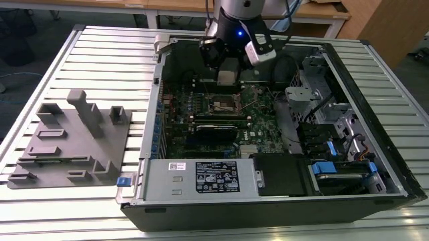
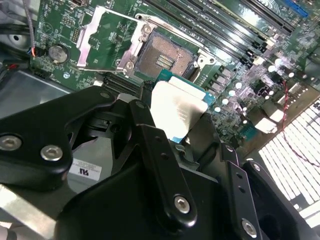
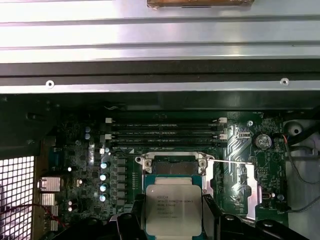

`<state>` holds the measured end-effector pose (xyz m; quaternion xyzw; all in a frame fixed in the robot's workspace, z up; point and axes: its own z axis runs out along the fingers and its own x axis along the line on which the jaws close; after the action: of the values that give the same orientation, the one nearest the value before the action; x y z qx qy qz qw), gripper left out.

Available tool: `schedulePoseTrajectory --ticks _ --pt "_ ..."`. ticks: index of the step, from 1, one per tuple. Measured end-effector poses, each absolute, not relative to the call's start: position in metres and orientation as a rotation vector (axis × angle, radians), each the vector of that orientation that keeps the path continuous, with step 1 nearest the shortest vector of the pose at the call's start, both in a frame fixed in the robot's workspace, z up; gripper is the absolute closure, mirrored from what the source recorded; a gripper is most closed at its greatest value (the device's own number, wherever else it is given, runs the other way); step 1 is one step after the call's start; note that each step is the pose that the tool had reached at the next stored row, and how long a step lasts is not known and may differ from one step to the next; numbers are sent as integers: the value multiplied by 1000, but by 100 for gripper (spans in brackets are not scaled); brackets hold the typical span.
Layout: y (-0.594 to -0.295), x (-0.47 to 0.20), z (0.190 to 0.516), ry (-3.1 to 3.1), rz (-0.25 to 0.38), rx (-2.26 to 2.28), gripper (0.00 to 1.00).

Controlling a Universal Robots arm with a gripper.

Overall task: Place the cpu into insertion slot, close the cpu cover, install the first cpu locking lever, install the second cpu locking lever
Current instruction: 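Place the cpu into insertion slot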

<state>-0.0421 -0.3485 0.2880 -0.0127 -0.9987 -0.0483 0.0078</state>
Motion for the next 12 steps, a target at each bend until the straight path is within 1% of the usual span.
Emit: schedulePoseTrajectory --ticks 12 --pt "-349 -42 268 -3122 -151 -40 46"
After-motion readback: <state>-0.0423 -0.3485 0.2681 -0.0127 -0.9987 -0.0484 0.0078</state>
